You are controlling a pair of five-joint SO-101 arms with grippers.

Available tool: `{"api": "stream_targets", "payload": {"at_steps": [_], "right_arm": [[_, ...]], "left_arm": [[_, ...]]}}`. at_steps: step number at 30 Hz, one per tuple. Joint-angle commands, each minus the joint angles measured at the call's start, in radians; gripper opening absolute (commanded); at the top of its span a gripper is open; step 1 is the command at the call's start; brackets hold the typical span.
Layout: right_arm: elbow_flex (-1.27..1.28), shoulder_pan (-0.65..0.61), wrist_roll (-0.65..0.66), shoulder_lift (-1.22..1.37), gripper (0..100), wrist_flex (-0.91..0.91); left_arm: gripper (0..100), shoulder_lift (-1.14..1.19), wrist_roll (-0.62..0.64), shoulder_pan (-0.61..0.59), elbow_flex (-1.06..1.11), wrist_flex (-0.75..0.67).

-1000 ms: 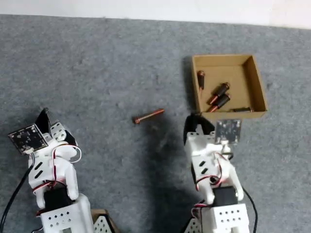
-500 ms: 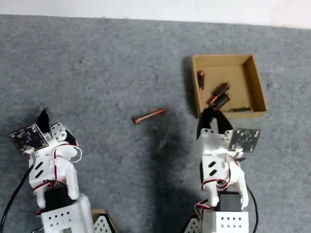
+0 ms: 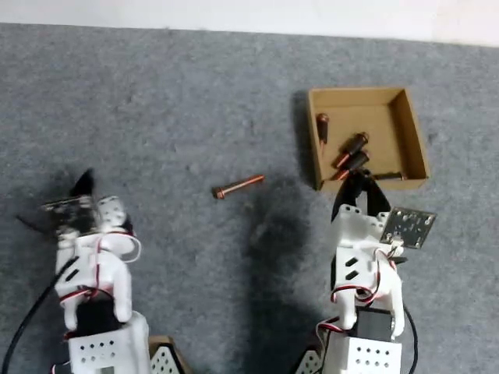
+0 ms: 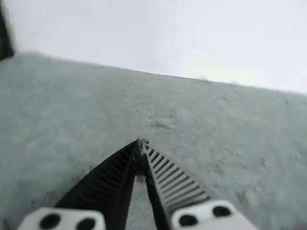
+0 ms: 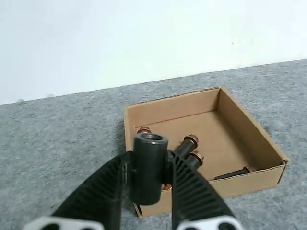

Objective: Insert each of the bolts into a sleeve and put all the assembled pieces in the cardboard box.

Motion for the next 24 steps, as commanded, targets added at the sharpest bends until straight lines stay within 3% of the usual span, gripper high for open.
{"api": "stream_targets", "payload": {"at_steps": [1,8,14,18,24], "right_arm": [[0.099,0.013,0.012,-0.024,0.5,-0.012],[0.099,0.010,0.014,-0.024,0.6,0.010],[0.105,0.008,0.089,-0.024,0.6,0.028],[0.105,-0.002,0.095,-0.024,0.6,0.030],[0.105,-0.010,0.095,-0.024,0.6,0.030]], "left_arm": [[1,0.004,-0.133,0.160,-0.001,0.066],[2,0.007,-0.198,0.306,-0.127,0.229],[7,0.061,-0.259,0.443,-0.157,0.230],[7,0.288,-0.282,0.484,-0.263,0.181],[7,0.835,-0.284,0.559,-0.582,0.140]]}}
